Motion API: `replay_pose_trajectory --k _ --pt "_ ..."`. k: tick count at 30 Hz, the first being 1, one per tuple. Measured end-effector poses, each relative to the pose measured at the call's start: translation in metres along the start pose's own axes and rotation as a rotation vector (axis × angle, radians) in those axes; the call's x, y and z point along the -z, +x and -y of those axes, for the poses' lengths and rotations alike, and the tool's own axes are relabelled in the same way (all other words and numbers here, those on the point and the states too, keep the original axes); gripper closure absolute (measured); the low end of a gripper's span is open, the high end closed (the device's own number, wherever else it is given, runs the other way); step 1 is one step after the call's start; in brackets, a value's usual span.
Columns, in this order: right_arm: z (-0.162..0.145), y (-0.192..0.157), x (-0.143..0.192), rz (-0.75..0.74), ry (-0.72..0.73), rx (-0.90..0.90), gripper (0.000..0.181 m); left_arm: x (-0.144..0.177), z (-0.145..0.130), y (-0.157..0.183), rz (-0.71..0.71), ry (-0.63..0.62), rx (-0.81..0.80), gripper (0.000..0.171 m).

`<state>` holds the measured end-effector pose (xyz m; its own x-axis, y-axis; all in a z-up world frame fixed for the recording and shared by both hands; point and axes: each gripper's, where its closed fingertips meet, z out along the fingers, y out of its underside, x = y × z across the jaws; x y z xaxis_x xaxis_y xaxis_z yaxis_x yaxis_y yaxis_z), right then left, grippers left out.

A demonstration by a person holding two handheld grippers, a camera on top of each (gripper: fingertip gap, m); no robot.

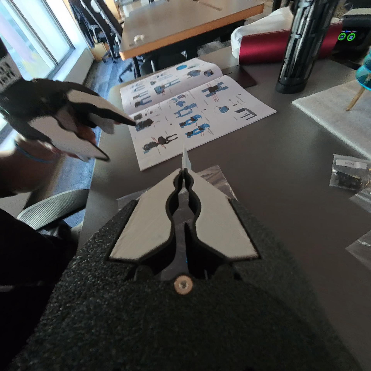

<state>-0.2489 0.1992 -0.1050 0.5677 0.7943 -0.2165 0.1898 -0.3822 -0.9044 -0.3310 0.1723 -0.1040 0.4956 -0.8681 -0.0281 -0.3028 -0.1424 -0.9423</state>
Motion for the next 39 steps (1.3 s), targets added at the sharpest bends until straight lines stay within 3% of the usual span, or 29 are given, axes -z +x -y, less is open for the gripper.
replay_pose_trajectory --k 2,7,11,16,21,27,31,39 --pt "0.005 0.007 0.005 0.009 0.038 -0.077 0.181 -0.04 0.008 0.0 0.031 -0.042 -0.108 0.086" --pt "0.017 0.028 0.02 0.009 0.144 -0.231 0.181 -0.127 0.04 0.014 0.054 0.027 -0.337 0.086" --pt "0.023 0.042 0.031 -0.035 0.19 -0.239 0.181 -0.158 0.064 0.017 0.053 0.13 -0.401 0.092" --pt "0.021 0.047 0.032 -0.051 0.167 -0.22 0.181 -0.157 0.072 0.013 0.029 0.223 -0.401 0.123" --pt "0.015 0.04 0.024 -0.002 0.142 -0.229 0.181 -0.148 0.067 0.013 0.038 0.235 -0.513 0.127" --pt "0.027 0.013 0.026 0.219 0.179 -0.257 0.169 -0.134 0.068 0.019 -0.006 0.288 -0.574 0.147" --pt "0.032 0.0 0.033 0.352 0.19 -0.294 0.161 -0.13 0.071 0.021 -0.009 0.316 -0.584 0.147" --pt "0.034 -0.007 0.038 0.509 0.199 -0.425 0.162 -0.125 0.073 0.03 -0.042 0.353 -0.577 0.144"
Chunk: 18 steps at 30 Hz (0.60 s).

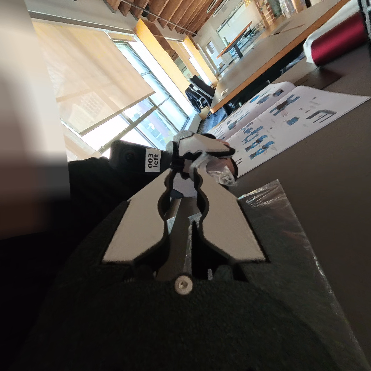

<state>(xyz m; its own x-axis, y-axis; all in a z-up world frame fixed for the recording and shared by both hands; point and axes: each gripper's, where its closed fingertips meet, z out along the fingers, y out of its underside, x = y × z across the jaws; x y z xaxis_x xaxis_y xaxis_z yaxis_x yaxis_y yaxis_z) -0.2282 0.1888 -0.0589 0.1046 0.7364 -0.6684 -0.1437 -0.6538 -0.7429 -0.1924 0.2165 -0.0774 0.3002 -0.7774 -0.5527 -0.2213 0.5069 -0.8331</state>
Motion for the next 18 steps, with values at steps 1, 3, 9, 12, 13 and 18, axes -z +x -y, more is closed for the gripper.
replay_pose_trajectory --k 1,3,9,12,13,18 --pt "-0.002 0.001 -0.001 0.008 -0.001 -0.015 0.162 0.001 0.002 0.001 0.0 0.011 -0.01 0.144" --pt "-0.002 -0.001 -0.001 0.055 0.01 -0.065 0.164 0.002 0.005 0.002 0.01 0.029 -0.041 0.144" --pt "0.004 -0.005 0.003 0.164 0.061 -0.191 0.167 0.007 0.015 0.008 0.014 0.079 -0.101 0.144" --pt "0.0 0.0 0.002 0.138 0.043 -0.192 0.168 0.008 0.015 0.01 0.016 0.082 -0.119 0.144" --pt "0.0 0.001 0.001 0.131 0.04 -0.186 0.169 0.008 0.015 0.01 0.012 0.082 -0.119 0.144" --pt "-0.001 -0.001 0.0 0.138 0.038 -0.184 0.176 0.006 0.011 0.012 0.009 0.061 -0.125 0.144"
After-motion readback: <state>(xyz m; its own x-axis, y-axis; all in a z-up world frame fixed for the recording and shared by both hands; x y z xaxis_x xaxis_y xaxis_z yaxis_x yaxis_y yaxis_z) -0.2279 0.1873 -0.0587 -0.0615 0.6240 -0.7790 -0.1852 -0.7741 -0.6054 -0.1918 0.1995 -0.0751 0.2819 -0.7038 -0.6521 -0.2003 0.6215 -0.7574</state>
